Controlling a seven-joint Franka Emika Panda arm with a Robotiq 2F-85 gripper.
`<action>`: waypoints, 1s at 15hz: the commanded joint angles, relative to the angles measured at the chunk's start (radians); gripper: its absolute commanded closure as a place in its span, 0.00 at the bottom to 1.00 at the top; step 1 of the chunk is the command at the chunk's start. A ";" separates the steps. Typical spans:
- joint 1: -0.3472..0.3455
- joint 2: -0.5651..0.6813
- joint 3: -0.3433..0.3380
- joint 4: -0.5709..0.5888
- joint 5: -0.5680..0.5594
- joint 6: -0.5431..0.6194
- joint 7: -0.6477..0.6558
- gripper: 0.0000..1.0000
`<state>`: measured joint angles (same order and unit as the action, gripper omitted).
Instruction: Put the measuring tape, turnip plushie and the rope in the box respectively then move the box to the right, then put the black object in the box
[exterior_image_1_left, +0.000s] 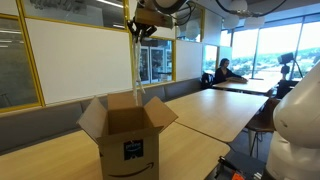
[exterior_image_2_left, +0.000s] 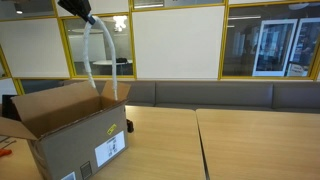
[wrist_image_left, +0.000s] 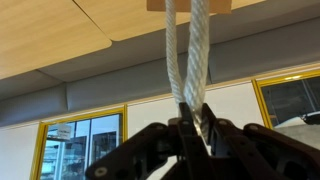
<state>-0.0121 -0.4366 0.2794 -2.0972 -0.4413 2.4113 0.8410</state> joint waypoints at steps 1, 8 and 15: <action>0.000 -0.013 0.036 0.024 0.024 -0.019 0.001 0.85; 0.013 0.001 0.009 -0.044 0.104 -0.003 -0.029 0.85; 0.024 0.049 -0.012 -0.141 0.212 0.001 -0.058 0.86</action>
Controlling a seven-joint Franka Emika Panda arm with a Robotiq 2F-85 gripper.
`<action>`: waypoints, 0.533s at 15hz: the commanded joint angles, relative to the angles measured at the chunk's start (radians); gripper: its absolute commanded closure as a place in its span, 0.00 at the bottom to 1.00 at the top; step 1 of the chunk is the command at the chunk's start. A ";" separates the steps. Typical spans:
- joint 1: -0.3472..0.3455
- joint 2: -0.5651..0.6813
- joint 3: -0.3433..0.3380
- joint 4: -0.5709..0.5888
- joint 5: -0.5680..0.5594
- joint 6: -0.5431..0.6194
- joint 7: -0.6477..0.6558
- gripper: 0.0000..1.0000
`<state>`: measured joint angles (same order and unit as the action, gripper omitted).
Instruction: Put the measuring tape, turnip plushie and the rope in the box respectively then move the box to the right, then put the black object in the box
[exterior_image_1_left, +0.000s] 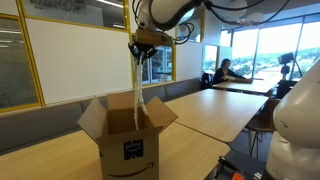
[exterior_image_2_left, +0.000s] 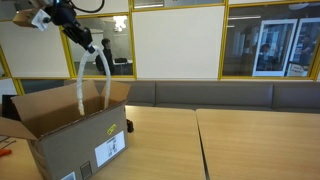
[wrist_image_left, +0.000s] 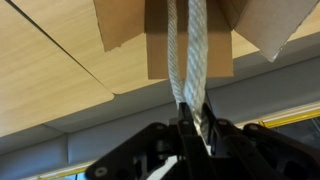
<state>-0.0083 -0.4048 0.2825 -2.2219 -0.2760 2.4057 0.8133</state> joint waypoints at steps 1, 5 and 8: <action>0.024 0.025 -0.016 -0.028 0.060 0.007 -0.035 0.86; 0.043 0.086 -0.011 -0.046 0.101 0.003 -0.038 0.86; 0.060 0.137 -0.005 -0.048 0.109 0.002 -0.031 0.86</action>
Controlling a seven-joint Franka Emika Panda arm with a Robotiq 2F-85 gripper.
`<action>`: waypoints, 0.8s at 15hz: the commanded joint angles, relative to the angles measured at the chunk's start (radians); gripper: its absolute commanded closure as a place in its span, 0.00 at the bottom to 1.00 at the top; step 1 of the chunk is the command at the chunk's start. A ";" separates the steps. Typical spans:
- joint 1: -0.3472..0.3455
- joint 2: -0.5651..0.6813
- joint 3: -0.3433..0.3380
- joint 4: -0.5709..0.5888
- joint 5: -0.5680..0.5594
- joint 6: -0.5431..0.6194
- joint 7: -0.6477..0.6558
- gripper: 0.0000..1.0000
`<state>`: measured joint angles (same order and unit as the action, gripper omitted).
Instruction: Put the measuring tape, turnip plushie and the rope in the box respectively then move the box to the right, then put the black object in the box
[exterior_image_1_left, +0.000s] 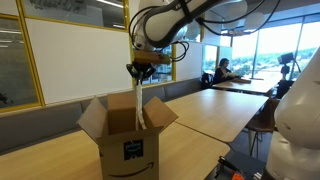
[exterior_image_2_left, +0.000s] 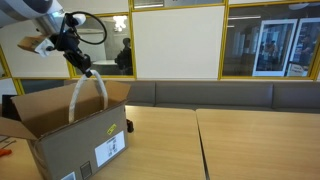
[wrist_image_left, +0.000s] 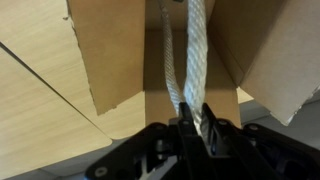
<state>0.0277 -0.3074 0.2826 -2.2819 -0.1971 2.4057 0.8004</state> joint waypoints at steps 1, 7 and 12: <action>0.031 0.056 -0.003 0.012 0.031 -0.001 -0.016 0.86; 0.055 0.139 -0.013 0.016 0.026 -0.016 -0.009 0.39; 0.060 0.161 -0.023 0.020 0.019 -0.038 -0.007 0.01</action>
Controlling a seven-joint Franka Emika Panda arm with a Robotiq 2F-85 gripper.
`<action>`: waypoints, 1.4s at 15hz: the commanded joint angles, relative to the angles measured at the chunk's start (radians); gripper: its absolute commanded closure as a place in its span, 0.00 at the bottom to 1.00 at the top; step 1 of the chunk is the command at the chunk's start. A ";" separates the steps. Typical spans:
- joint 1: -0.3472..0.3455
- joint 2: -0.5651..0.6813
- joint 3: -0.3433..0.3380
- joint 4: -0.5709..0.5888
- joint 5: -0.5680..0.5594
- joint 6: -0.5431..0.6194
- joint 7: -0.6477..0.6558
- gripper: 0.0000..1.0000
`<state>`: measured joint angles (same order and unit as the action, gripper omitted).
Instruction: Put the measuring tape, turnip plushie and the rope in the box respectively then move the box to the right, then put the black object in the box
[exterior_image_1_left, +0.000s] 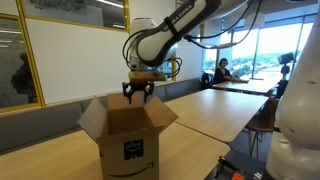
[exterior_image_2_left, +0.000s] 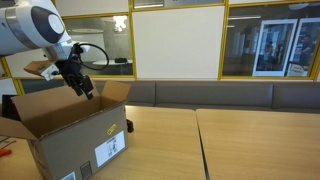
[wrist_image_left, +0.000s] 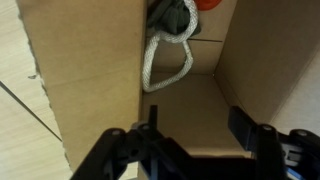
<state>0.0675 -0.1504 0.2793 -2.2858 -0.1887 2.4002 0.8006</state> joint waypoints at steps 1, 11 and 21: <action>0.021 0.001 -0.022 0.024 0.009 -0.037 -0.008 0.00; -0.020 -0.141 -0.090 -0.024 -0.003 -0.094 -0.026 0.00; -0.059 -0.181 -0.227 -0.091 0.183 -0.108 -0.205 0.00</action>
<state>0.0143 -0.3124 0.0857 -2.3513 -0.0982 2.2981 0.6838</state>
